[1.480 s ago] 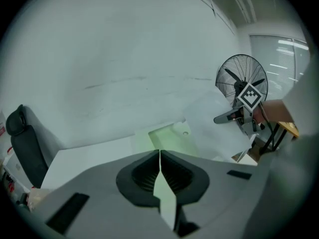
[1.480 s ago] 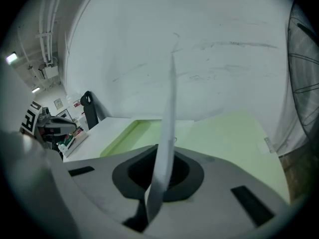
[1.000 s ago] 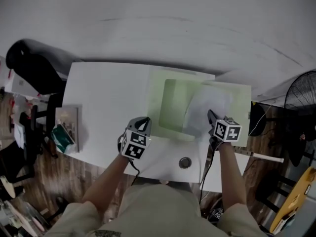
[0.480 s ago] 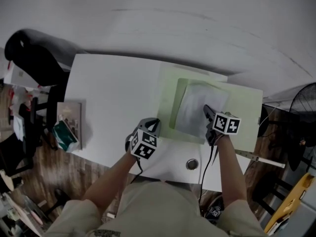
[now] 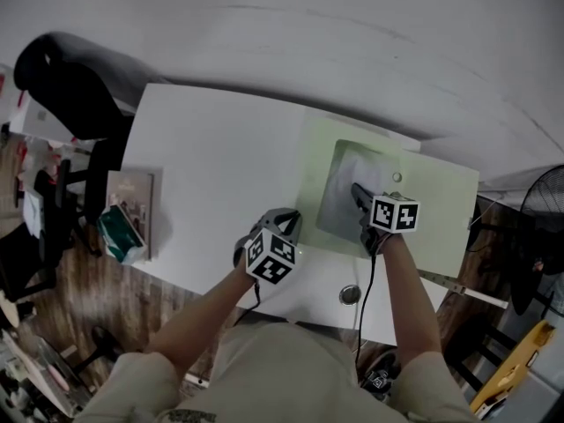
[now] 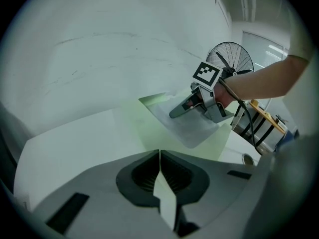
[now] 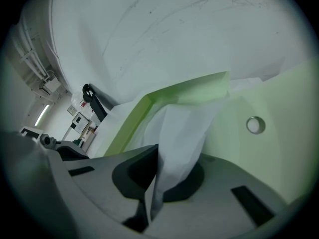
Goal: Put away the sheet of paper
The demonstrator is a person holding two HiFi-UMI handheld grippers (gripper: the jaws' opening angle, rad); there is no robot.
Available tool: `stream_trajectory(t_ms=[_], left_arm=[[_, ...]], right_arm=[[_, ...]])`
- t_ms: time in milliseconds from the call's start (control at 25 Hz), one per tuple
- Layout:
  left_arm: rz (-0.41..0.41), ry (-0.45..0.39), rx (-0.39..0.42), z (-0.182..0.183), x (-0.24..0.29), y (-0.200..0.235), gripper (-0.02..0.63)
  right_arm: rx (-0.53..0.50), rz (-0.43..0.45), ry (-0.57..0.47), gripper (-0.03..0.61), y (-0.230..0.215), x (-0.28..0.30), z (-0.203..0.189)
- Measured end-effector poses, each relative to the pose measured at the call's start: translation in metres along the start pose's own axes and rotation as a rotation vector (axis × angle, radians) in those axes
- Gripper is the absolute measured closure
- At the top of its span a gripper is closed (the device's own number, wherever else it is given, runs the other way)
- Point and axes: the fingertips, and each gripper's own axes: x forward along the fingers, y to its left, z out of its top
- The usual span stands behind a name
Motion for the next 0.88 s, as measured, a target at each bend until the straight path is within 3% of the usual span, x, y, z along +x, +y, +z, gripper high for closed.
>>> stream_trajectory(t_ms=[320,600,640,760,880], left_arm=[[0.022,-0.026,-0.026,0.0,-0.001,0.001,0.589],[0.021,-0.044,-0.041,0.0,0.0,0.002,0.589],[0.022,-0.046,-0.044,0.0,0.0,0.002,0.589],[0.024,-0.051,-0.044,0.0,0.0,0.003,0.589],[0.025,-0.052,-0.043,0.0,0.001,0.003,0.589]], right_arm=[[-0.085,0.012,0.044,0.554,0.021,0.018,-0.004],[-0.089,0.012,0.047,0.552,0.027,0.025,-0.006],[-0.092,0.001,0.046,0.54,0.026,0.024,-0.006],[-0.107,-0.037,0.049,0.412,0.02,0.019,-0.003],[-0.123,-0.095,0.039,0.346,0.01,0.009,0.003]])
